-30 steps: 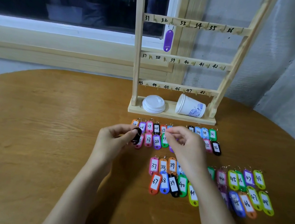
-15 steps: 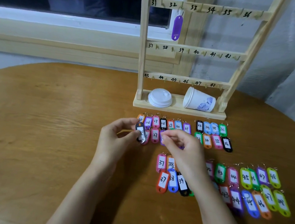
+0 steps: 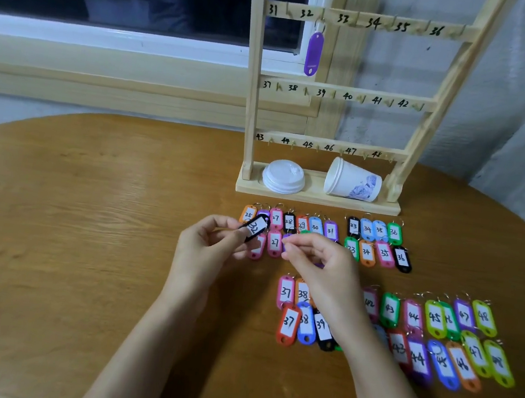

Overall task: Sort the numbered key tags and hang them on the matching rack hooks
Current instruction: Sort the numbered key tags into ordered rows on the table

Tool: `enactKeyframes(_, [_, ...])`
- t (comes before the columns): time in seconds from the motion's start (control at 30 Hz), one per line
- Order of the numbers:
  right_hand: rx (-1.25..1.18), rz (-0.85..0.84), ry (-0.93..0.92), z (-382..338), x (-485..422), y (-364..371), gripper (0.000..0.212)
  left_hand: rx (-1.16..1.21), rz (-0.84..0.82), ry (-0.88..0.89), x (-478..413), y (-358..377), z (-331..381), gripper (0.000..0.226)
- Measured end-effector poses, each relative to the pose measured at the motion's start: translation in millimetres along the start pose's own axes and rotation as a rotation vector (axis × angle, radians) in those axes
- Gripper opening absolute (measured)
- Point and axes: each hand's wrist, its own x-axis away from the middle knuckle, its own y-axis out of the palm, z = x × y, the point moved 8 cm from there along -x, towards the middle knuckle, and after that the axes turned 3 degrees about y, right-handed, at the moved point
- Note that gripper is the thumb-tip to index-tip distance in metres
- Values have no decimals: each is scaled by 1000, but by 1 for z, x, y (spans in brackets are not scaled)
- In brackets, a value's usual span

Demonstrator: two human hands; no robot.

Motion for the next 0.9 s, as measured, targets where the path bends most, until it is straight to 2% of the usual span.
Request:
enactKeyframes(0.13, [-90,7,4,-2,0,-1,11,28,-62,-51,3,7,-3,7])
enactKeyframes(0.27, [-150,34,19,-4,1,-6,13,-100,-178,-31,6,17,-8,9])
enactKeyframes(0.43, [-264,42,86,3,2,-13,13,-140,-220,-16,8,26,-9,25])
enactKeyframes(0.6, [-272,70,81,1,2,-26,14,-170,-258,17,12,43,-10,18])
enactKeyframes(0.73, [-237,178,65,-6,-14,-71,14,-393,-235,148,5,49,-1,4])
enactKeyframes(0.9, [25,219,22,-1,-55,-119,15,-840,-253,507,-13,78,15,8])
